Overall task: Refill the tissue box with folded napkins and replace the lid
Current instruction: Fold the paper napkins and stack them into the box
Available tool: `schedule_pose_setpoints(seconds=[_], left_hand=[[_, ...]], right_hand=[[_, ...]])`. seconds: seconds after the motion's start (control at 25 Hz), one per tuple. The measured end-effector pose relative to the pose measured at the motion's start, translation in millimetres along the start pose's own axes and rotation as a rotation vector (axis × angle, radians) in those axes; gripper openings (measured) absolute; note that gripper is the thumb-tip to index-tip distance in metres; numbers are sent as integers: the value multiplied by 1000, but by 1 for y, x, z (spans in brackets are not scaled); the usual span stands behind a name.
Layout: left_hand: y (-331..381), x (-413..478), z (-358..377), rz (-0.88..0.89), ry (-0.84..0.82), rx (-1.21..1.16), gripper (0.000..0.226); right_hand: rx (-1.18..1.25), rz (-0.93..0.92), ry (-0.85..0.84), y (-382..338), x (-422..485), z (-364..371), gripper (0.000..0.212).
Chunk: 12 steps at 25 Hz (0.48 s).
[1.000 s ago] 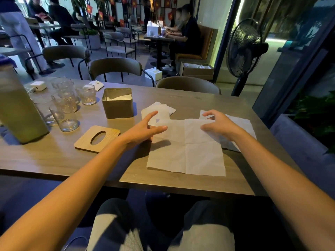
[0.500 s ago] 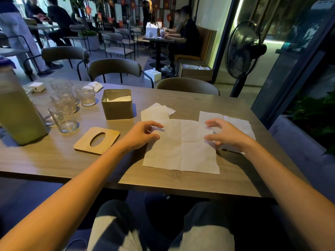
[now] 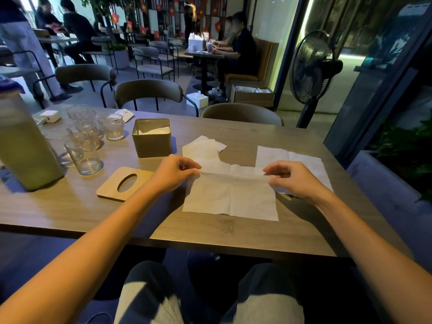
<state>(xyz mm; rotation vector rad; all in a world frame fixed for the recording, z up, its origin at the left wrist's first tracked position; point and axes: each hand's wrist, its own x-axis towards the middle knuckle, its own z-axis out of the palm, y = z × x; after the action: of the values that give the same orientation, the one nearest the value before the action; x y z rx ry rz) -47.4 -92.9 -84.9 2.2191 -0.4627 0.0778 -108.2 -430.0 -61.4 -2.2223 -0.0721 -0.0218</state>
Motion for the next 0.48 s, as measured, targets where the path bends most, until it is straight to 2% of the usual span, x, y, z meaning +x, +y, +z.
schedule_pose_setpoints(seconds=[0.16, 0.28, 0.48], left_hand=[[8, 4, -8, 47, 4, 107, 25], [14, 7, -11, 88, -36, 170, 28], [25, 15, -19, 109, 77, 189, 21]], right_hand=[[-2, -59, -1, -2, 0, -2, 26], [-56, -108, 66, -5, 2, -3, 26], [-17, -139, 162, -18, 8, -13, 11]])
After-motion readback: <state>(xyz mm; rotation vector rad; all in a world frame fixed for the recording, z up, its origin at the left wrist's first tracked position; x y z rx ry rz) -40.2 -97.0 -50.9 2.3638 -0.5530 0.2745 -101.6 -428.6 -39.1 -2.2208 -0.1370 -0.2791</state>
